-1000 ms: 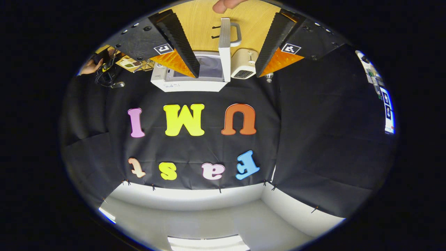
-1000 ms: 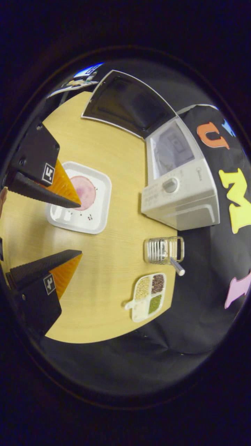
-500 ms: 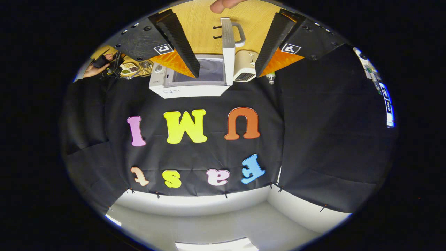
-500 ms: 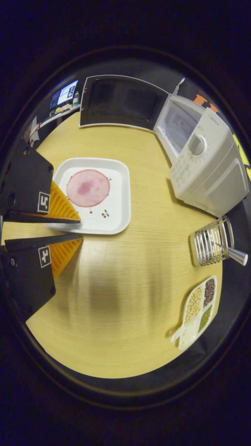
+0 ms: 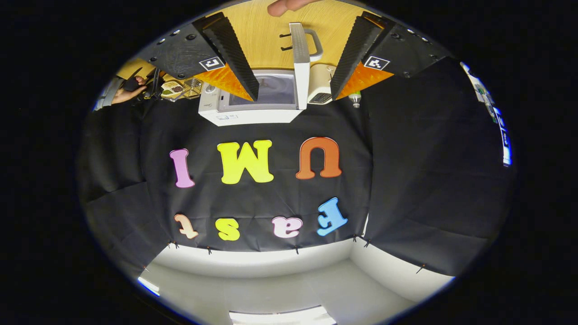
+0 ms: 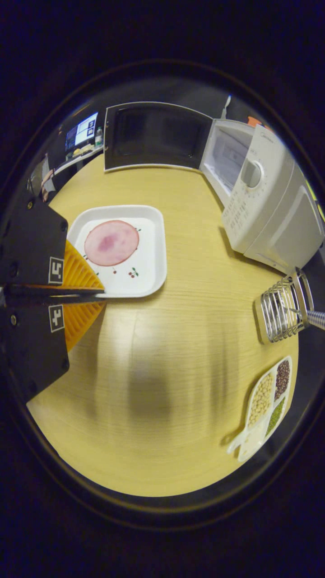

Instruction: Open the microwave oven with the left hand, put the food in, and close the microwave oven.

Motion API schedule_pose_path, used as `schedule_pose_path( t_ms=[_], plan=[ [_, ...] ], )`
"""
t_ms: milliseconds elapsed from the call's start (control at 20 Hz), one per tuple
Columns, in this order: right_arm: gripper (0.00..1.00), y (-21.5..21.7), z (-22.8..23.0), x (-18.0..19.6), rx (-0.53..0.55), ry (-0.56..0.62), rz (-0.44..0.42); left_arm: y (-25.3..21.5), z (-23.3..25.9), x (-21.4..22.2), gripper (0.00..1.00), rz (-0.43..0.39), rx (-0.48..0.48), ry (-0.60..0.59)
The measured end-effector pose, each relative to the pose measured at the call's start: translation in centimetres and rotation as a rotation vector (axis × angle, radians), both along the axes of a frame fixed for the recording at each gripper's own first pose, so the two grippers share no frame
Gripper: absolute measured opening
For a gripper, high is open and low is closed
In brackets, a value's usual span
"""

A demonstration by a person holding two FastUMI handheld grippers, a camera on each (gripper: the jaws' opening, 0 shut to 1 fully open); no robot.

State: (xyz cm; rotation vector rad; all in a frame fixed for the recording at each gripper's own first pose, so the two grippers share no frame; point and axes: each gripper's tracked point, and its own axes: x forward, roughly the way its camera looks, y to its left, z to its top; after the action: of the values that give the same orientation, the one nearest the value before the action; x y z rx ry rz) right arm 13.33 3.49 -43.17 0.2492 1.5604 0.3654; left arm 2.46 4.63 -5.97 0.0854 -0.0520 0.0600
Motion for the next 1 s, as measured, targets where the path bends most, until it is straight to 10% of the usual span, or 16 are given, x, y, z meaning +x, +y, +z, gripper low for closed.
schedule_pose_path(
  t_ms=[500, 1000],
  plan=[
    [0.04, 2.7, 3.3, -3.9, 0.183, -0.007, -0.187, 2.2, -1.1, -1.2, 0.97, 0.014, -0.015, -0.002],
    [0.04, 15.7, 3.6, -1.9, 0.22, -0.043, -0.38, 7.9, -4.1, -1.3, 0.97, 0.073, -0.055, 0.083]
  ],
)
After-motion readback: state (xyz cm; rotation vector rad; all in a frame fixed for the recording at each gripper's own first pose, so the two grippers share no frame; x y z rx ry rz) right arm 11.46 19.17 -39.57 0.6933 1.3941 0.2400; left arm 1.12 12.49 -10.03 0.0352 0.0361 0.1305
